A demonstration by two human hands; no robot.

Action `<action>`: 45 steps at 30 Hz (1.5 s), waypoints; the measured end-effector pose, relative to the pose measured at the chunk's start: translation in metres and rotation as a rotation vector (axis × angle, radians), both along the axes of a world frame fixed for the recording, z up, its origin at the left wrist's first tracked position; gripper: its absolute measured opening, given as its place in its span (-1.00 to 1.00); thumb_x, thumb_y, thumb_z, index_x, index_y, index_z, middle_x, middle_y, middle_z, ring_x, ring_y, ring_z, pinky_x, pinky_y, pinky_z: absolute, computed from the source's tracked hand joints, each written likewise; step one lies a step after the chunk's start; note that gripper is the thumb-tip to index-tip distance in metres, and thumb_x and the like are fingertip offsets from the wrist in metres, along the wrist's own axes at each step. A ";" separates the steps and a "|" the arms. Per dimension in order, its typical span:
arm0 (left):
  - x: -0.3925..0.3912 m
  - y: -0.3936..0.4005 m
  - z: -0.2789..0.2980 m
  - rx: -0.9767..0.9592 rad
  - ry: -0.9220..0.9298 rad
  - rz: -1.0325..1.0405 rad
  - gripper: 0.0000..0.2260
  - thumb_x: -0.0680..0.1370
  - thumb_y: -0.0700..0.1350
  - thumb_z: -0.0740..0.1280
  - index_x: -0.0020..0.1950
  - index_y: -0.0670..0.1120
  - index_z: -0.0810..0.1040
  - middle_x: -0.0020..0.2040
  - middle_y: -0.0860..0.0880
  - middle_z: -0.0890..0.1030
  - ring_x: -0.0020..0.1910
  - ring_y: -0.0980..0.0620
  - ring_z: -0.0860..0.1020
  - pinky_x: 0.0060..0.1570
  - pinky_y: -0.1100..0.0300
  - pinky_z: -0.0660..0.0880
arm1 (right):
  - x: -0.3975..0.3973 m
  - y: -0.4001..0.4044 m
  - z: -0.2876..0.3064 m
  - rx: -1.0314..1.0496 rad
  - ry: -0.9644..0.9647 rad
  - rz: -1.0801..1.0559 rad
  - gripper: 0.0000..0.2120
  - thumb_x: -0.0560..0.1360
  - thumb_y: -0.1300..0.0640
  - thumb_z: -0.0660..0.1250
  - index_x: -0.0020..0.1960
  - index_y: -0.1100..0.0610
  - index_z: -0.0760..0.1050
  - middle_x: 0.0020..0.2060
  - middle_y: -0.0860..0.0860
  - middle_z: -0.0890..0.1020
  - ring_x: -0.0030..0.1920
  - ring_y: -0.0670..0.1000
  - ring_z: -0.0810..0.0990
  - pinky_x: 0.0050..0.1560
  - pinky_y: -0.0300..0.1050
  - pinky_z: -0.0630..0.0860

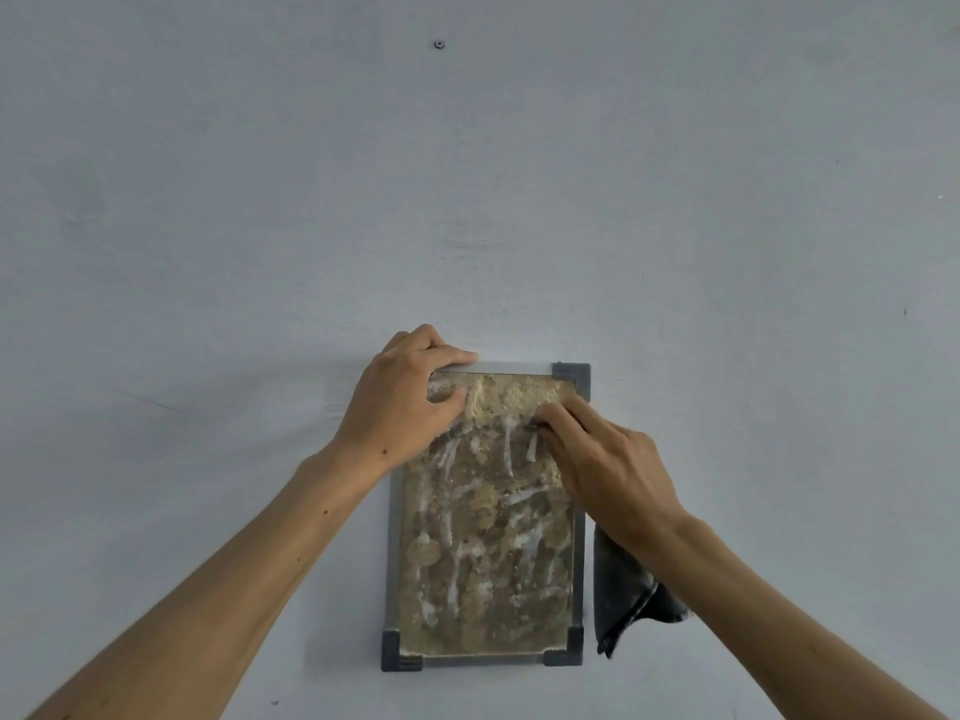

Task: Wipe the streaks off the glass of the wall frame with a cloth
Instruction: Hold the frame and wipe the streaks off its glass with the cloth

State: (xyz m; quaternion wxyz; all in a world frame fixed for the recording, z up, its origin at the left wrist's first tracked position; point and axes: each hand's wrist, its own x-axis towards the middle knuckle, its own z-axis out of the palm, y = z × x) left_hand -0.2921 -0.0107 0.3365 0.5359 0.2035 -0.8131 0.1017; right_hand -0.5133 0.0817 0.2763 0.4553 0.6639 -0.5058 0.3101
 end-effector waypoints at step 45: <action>0.000 -0.001 0.000 0.031 0.016 -0.024 -0.73 0.54 -0.13 0.46 0.24 0.01 0.68 -0.05 0.13 0.49 0.00 0.16 0.45 -0.02 0.46 0.33 | -0.014 0.007 0.004 0.018 0.179 -0.020 -0.92 0.67 0.20 0.29 0.16 0.15 0.51 -0.04 -0.03 0.54 -0.35 -0.06 0.42 -0.53 -0.14 0.40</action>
